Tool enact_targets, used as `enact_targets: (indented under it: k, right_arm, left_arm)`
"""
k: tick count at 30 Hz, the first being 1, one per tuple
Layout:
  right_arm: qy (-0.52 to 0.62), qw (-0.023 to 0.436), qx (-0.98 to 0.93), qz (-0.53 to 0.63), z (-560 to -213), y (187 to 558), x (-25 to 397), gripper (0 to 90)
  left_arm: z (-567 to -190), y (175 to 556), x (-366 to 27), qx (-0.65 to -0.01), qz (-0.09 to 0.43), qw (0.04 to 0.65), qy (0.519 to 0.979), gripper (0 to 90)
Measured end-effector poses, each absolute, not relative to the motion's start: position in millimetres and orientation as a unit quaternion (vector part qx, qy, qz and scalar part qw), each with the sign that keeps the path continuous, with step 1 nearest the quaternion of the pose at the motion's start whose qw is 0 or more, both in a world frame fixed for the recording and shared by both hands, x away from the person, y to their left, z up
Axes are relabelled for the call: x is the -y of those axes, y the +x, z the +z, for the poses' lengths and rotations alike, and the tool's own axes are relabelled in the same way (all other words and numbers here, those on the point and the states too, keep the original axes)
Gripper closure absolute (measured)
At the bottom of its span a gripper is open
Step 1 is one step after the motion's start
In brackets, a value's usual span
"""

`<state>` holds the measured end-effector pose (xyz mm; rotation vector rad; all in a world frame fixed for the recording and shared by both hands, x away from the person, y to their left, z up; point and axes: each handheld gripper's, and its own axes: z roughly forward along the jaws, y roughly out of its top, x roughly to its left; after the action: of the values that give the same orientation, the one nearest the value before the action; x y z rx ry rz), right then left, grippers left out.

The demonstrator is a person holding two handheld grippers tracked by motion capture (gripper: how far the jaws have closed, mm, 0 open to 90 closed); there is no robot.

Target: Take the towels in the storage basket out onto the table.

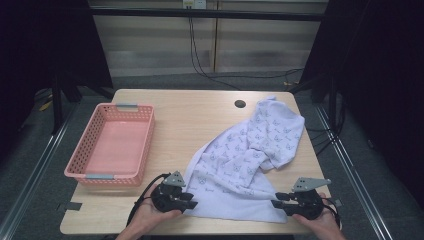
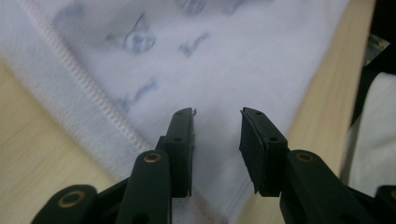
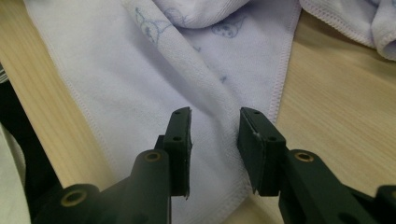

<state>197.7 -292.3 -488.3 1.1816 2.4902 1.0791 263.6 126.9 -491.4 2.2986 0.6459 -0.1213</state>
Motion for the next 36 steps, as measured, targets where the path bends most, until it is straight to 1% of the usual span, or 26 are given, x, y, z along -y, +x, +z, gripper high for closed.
enact_targets:
  k: [1, 2, 4, 5, 6, 7, 11, 13, 14, 15, 17, 18, 19, 21, 23, 25, 28, 31, 34, 36]
  right_arm:
    - [0.395, 0.09, -0.839, 0.362, -489.0, 198.8, 291.8, 61.7]
    - [0.396, 0.089, -0.84, 0.36, -489.4, 199.4, 291.1, 61.0]
    - [0.393, 0.087, -0.844, 0.355, -491.4, 200.6, 289.8, 58.1]
    - [0.393, 0.086, -0.846, 0.351, -492.4, 201.1, 289.1, 56.8]
    - [0.393, 0.085, -0.846, 0.349, -492.9, 200.9, 288.0, 55.7]
    - [0.389, 0.088, -0.849, 0.346, -492.8, 201.1, 287.4, 53.6]
    - [0.38, 0.082, -0.852, 0.35, -493.6, 199.9, 285.3, 46.0]
    - [0.376, 0.082, -0.855, 0.348, -493.7, 199.5, 284.0, 41.6]
    - [0.374, 0.083, -0.855, 0.351, -494.3, 199.7, 283.0, 41.3]
    - [0.371, 0.086, -0.856, 0.349, -494.4, 199.7, 282.1, 41.2]
    - [0.362, 0.098, -0.861, 0.343, -494.8, 198.1, 279.3, 40.6]
    - [0.361, 0.103, -0.863, 0.339, -494.7, 197.4, 278.3, 42.1]
    - [0.359, 0.11, -0.864, 0.335, -494.7, 196.6, 277.4, 44.0]
    - [0.362, 0.117, -0.864, 0.331, -494.3, 196.3, 277.5, 49.7]
    - [0.362, 0.117, -0.862, 0.334, -493.6, 197.3, 278.9, 70.0]
    - [0.363, 0.108, -0.862, 0.336, -492.9, 198.1, 277.9, 83.7]
    - [0.375, 0.084, -0.855, 0.349, -491.5, 202.3, 280.5, 86.1]
    - [0.391, 0.075, -0.827, 0.397, -478.0, 206.9, 291.2, 86.6]
    - [0.404, 0.086, -0.793, 0.447, -456.8, 214.0, 305.0, 86.8]
    - [0.408, 0.099, -0.776, 0.471, -439.8, 220.9, 312.1, 86.9]
  left_arm:
    - [-490.8, 265.3, -131.0, -0.261, -0.039, 0.366, 0.892, 65.1]
    - [-489.6, 265.6, -135.4, -0.271, -0.015, 0.362, 0.891, 62.5]
    - [-489.5, 267.9, -146.4, -0.285, -0.011, 0.37, 0.884, 57.5]
    - [-489.2, 268.1, -150.6, -0.294, 0.001, 0.369, 0.882, 55.9]
    - [-488.3, 267.5, -154.0, -0.303, 0.026, 0.359, 0.883, 50.9]
    - [-488.6, 267.9, -158.0, -0.306, 0.028, 0.357, 0.882, 46.7]
    - [-491.4, 263.5, -169.6, -0.298, 0.033, 0.354, 0.886, 47.8]
    - [-490.8, 260.4, -170.6, -0.299, 0.041, 0.349, 0.887, 50.7]
    - [-491.0, 260.9, -170.4, -0.292, 0.028, 0.355, 0.888, 55.7]
    - [-491.1, 260.9, -169.1, -0.287, 0.022, 0.356, 0.889, 62.9]
    - [-491.5, 261.0, -165.4, -0.28, 0.018, 0.357, 0.891, 74.4]
    - [-491.1, 260.8, -163.9, -0.281, 0.02, 0.355, 0.892, 80.9]
    - [-491.0, 261.5, -163.5, -0.284, 0.016, 0.361, 0.888, 84.7]
    - [-487.7, 264.2, -166.8, -0.298, 0.002, 0.386, 0.873, 87.2]
    - [-482.7, 267.4, -173.2, -0.314, -0.018, 0.425, 0.849, 87.7]
    - [-477.9, 270.7, -178.6, -0.326, -0.038, 0.459, 0.826, 87.9]
    - [-471.8, 275.6, -183.3, -0.333, -0.053, 0.492, 0.803, 88.1]
    - [-464.4, 280.1, -182.9, -0.333, -0.056, 0.511, 0.791, 88.1]
    - [-453.2, 288.4, -179.1, -0.328, -0.054, 0.526, 0.783, 88.1]
    - [-441.7, 294.9, -176.0, -0.325, -0.051, 0.546, 0.77, 88.1]
